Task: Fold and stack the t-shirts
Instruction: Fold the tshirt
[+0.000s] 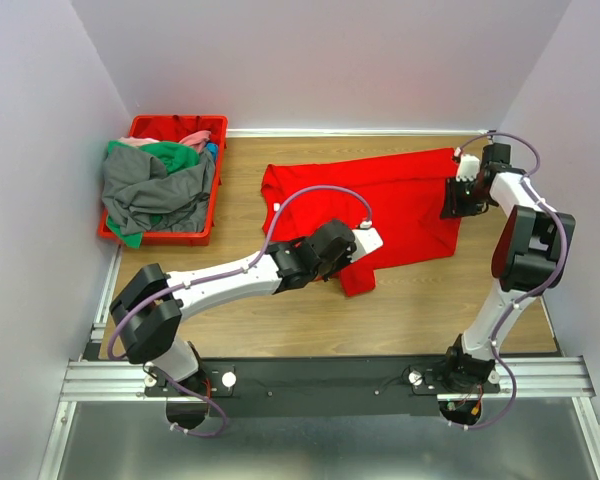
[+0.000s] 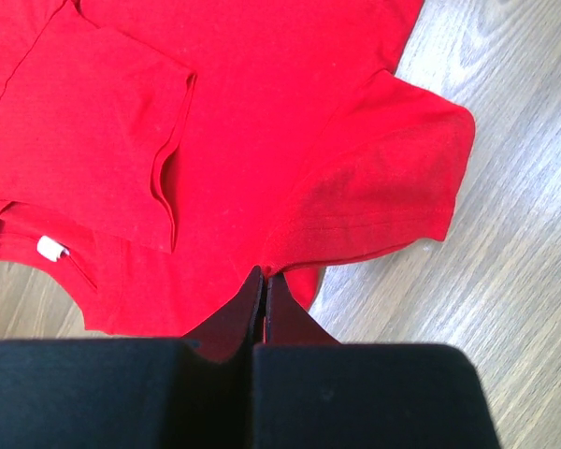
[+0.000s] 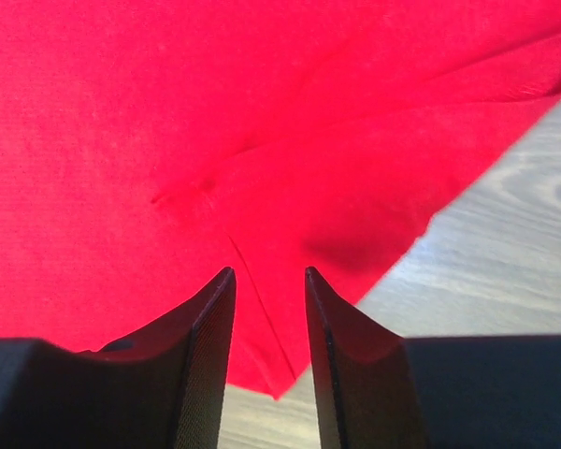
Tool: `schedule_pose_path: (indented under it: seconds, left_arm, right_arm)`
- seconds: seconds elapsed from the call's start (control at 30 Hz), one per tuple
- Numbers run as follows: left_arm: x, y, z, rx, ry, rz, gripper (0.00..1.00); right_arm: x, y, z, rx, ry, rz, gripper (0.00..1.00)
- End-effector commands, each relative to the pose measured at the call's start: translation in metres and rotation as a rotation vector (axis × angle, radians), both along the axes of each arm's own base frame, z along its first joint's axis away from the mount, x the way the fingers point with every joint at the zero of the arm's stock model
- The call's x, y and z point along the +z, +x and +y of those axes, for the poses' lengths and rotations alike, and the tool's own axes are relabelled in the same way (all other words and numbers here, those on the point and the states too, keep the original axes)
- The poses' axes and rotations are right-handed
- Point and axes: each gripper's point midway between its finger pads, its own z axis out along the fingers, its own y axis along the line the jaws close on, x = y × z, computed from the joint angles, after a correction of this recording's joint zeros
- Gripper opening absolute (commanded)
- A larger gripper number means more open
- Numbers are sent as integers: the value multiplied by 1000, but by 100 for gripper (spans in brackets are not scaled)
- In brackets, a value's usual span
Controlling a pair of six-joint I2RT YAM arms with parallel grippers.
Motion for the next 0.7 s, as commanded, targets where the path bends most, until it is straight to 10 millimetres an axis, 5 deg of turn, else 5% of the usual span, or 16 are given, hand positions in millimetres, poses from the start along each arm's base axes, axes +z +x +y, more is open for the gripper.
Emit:
schedule_pose_path:
  seconds: [0.0,0.27,0.67]
  left_arm:
    - [-6,2,1,5,14,1,0]
    - [-12,1,0,3,25,14,0]
    - [-19,1,1,5,46,24,0]
  right_arm:
    - [-2,11,7,2,73,-10,44]
    - [-10,16,44,107,114,0,45]
    - [-25,19,58,150,25,32,45]
